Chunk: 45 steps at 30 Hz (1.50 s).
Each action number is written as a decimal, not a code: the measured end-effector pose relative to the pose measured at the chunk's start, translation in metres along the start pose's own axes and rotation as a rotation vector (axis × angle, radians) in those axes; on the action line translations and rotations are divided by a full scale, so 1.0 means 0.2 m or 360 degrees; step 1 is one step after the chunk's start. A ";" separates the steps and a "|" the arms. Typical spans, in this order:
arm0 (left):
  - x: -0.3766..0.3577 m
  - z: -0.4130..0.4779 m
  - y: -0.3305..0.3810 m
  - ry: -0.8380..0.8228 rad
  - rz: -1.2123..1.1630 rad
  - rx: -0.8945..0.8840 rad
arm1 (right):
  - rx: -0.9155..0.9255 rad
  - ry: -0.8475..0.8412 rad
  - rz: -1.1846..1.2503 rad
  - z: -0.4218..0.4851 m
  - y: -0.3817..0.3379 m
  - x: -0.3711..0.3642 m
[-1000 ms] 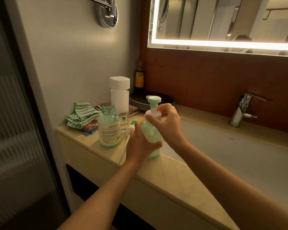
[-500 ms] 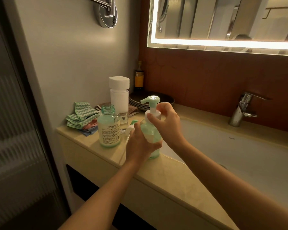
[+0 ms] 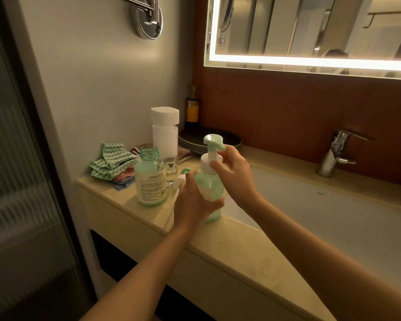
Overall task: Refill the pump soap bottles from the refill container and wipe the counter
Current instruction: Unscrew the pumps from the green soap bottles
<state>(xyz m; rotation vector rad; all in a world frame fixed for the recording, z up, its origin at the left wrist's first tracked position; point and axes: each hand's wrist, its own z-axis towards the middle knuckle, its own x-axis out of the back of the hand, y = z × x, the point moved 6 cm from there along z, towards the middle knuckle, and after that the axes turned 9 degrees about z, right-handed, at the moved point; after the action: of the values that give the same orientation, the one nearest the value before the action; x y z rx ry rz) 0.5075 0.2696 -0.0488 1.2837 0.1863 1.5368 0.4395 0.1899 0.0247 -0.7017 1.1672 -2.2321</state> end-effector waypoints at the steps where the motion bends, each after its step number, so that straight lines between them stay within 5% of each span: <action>1: 0.00 0.00 0.00 0.0002 0.0002 0.0001 | -0.0020 -0.0037 0.0038 0.00 0.00 0.00; 9: 0.00 0.00 0.00 0.0000 0.0044 -0.0003 | -0.0010 0.0047 -0.0183 0.02 0.00 0.01; 16: 0.00 0.00 -0.01 0.0009 0.0029 0.0012 | -0.0071 -0.0178 0.0032 0.01 0.02 0.00; 22: 0.00 -0.01 0.00 0.0014 0.0028 -0.0009 | 0.0007 0.0010 -0.0181 0.01 0.00 0.01; 45: -0.01 -0.01 -0.01 0.0020 -0.0016 -0.0027 | 0.0041 -0.0074 -0.0090 0.00 -0.01 -0.01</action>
<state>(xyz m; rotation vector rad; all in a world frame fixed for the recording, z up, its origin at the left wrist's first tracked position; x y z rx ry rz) 0.5069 0.2700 -0.0534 1.2583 0.1867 1.5353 0.4401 0.1923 0.0259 -0.7810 1.1072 -2.2611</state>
